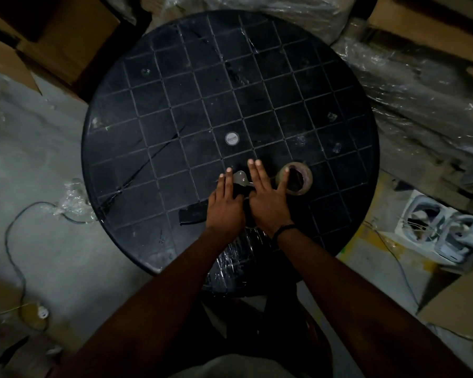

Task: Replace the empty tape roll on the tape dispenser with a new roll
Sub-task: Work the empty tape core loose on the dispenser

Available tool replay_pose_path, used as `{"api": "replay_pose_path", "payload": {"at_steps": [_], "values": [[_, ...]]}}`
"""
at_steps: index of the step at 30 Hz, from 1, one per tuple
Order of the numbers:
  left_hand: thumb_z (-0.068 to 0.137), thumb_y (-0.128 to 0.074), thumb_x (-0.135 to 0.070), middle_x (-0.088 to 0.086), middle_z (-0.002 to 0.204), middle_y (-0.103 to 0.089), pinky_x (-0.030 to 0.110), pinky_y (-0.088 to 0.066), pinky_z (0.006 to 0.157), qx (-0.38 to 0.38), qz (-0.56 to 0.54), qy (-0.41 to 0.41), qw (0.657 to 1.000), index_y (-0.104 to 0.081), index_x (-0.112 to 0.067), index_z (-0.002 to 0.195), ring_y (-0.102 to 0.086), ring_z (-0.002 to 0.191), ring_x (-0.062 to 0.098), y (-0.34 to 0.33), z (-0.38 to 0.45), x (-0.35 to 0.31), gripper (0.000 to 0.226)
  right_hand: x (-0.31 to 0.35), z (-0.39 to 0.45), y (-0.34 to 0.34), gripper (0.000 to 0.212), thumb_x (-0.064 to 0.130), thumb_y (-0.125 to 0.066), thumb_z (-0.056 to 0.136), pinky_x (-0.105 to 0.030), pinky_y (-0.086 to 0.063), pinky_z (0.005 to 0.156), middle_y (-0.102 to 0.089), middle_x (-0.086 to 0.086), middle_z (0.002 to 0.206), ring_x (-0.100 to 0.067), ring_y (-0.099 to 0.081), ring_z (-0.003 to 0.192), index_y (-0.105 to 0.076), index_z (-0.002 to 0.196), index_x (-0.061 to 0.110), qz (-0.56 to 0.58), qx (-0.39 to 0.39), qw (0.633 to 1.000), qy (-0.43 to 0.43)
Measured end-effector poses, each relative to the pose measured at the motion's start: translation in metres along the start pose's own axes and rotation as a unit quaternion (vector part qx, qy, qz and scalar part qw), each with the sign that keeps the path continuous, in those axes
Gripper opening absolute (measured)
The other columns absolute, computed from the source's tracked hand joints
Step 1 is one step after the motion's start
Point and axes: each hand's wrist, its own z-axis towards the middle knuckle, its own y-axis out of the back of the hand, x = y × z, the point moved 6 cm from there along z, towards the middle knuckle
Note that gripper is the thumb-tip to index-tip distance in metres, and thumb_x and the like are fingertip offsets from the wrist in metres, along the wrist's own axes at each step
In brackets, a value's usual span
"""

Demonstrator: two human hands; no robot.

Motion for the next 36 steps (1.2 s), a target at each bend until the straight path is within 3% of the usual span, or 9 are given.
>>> {"api": "replay_pose_path", "payload": {"at_steps": [2,8,11,14,18,24,28,30,36], "values": [[0.087,-0.070,-0.046,0.016,0.169,0.007,0.058,-0.033,0.116,0.011,0.004,-0.001,1.000,-0.062,-0.026,0.123,-0.001,0.156,0.038,0.000,0.000,0.000,0.042,0.005,0.002,0.005,0.035,0.042,-0.056,0.094,-0.081,-0.003,0.107,0.008,-0.009,0.169,-0.027,0.012,0.155,-0.072,0.113,0.018,-0.021,-0.026,0.999,0.039],[0.085,-0.072,-0.047,0.014,0.170,-0.002,0.055,-0.031,0.116,0.033,0.014,-0.015,0.999,-0.062,-0.026,0.132,-0.006,0.156,0.036,0.009,0.009,-0.008,0.053,0.004,0.009,0.004,0.039,0.043,-0.058,0.094,-0.077,-0.004,0.111,-0.004,-0.010,0.169,-0.027,0.002,0.156,-0.072,0.114,0.013,-0.053,-0.037,0.990,0.122],[0.085,-0.071,-0.048,0.014,0.170,-0.002,0.055,-0.026,0.119,0.059,0.023,-0.064,0.996,-0.065,-0.023,0.131,-0.005,0.156,0.034,0.014,0.016,-0.009,0.053,0.001,0.011,0.001,0.044,0.048,-0.057,0.092,-0.078,-0.002,0.110,-0.001,-0.010,0.169,-0.027,0.006,0.156,-0.071,0.119,0.017,-0.055,0.002,0.992,0.115],[0.088,-0.062,-0.048,0.016,0.170,0.004,0.052,-0.019,0.123,0.081,0.016,-0.106,0.991,-0.065,-0.018,0.131,0.003,0.157,0.032,0.020,0.019,-0.001,0.052,0.006,0.013,0.000,0.038,0.049,-0.055,0.091,-0.080,-0.002,0.108,0.006,-0.010,0.169,-0.028,0.013,0.155,-0.074,0.113,0.023,-0.065,0.028,0.993,0.094],[0.091,-0.052,-0.054,0.014,0.169,0.014,0.056,-0.008,0.125,0.110,0.061,-0.120,0.985,-0.051,-0.020,0.147,0.018,0.154,0.035,0.018,0.019,0.015,0.066,0.013,0.015,0.001,0.041,0.055,-0.050,0.090,-0.082,0.000,0.105,0.008,-0.006,0.169,-0.028,0.014,0.155,-0.075,0.107,0.028,0.006,0.035,0.997,0.075],[0.087,-0.062,-0.055,0.005,0.168,0.020,0.067,0.005,0.118,0.136,0.050,-0.054,0.988,-0.059,-0.025,0.139,0.028,0.151,0.037,0.015,0.014,0.004,0.061,0.009,0.019,-0.013,0.055,0.071,-0.046,0.087,-0.085,0.008,0.102,0.031,0.003,0.164,-0.028,0.032,0.149,-0.063,0.129,0.040,0.036,0.104,0.992,0.061],[0.087,-0.062,-0.056,0.001,0.167,0.025,0.070,0.010,0.115,0.170,0.035,-0.036,0.984,-0.038,-0.029,0.154,0.033,0.149,0.037,0.015,0.019,0.007,0.077,0.010,0.026,-0.012,0.071,0.072,-0.050,0.087,-0.085,0.005,0.104,0.040,0.004,0.159,-0.028,0.037,0.147,-0.037,0.151,0.043,0.043,0.171,0.983,0.050],[0.084,-0.066,-0.058,-0.001,0.167,0.027,0.071,0.012,0.113,0.188,0.020,-0.023,0.982,-0.036,-0.031,0.155,0.035,0.147,0.038,0.016,0.023,0.008,0.082,0.009,0.029,-0.010,0.076,0.069,-0.054,0.087,-0.084,0.005,0.104,0.042,0.003,0.158,-0.029,0.038,0.146,-0.029,0.154,0.044,0.037,0.195,0.979,0.047],[0.081,-0.072,-0.056,-0.006,0.167,0.025,0.072,0.013,0.112,0.206,0.002,-0.001,0.979,-0.050,-0.032,0.146,0.036,0.146,0.038,0.016,0.027,0.008,0.073,0.005,0.039,-0.022,0.086,0.066,-0.072,0.074,-0.083,0.013,0.102,0.047,0.005,0.155,-0.029,0.043,0.142,-0.039,0.150,0.043,0.008,0.227,0.972,0.052]]}}
